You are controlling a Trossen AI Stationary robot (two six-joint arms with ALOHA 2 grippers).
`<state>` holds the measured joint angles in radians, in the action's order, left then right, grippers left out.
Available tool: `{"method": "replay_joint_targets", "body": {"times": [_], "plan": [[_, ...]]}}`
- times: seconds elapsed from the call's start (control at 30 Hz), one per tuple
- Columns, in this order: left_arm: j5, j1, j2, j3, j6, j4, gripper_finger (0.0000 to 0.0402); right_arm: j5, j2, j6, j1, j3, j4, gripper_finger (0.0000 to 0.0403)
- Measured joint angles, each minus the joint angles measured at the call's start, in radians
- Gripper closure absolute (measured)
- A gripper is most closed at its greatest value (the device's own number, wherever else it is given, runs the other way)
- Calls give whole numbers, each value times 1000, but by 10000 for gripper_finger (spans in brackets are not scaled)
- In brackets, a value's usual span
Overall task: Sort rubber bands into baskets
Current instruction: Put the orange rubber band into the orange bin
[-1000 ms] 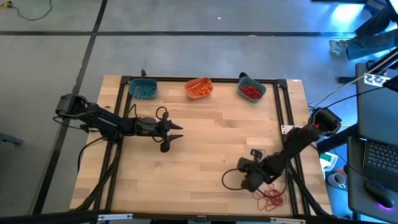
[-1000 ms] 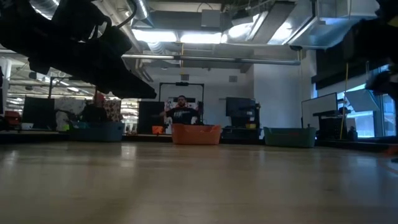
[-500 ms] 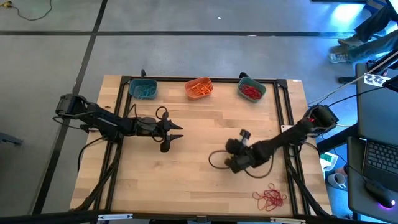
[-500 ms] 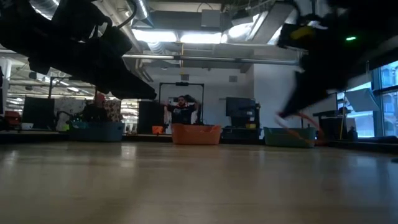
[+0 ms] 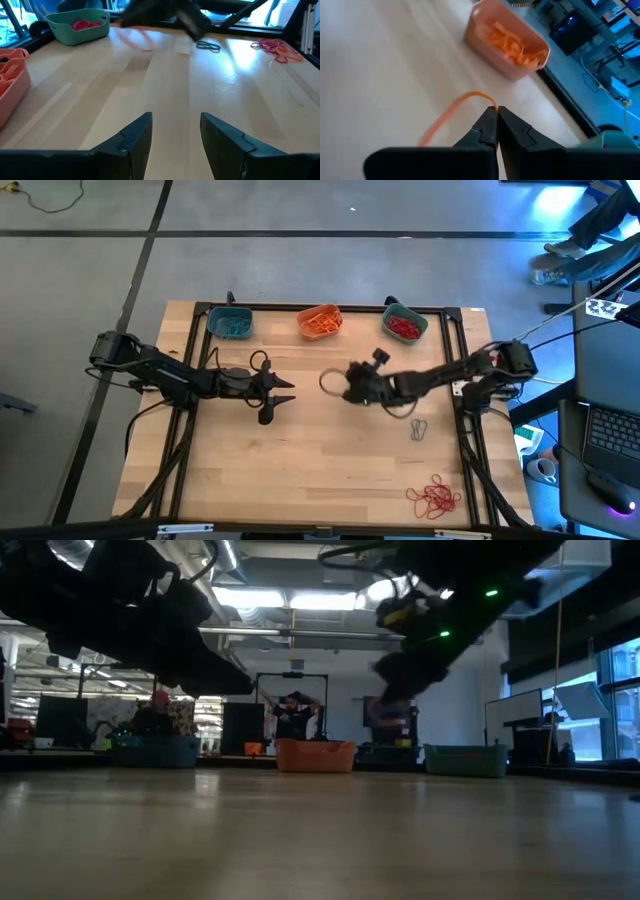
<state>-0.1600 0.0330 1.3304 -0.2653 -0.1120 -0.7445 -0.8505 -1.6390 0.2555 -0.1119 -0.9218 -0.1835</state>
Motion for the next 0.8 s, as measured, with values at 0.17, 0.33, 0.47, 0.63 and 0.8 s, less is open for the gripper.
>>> {"method": "replay_joint_targets", "body": {"times": [0.17,0.33,0.47,0.63,0.8], "plan": [[0,-1,0,0,20,-7,237,125,-7,-141,142,0,228,388],[-1,-3,0,0,55,-44,237,287,-57,-265,274,0,467,388],[-1,-2,0,0,47,-126,237,394,-116,-294,370,0,629,388],[-1,-9,0,0,106,-164,237,504,-192,-290,477,0,796,388],[-1,-26,0,0,141,-216,237,534,-256,-282,546,0,917,388]]}}
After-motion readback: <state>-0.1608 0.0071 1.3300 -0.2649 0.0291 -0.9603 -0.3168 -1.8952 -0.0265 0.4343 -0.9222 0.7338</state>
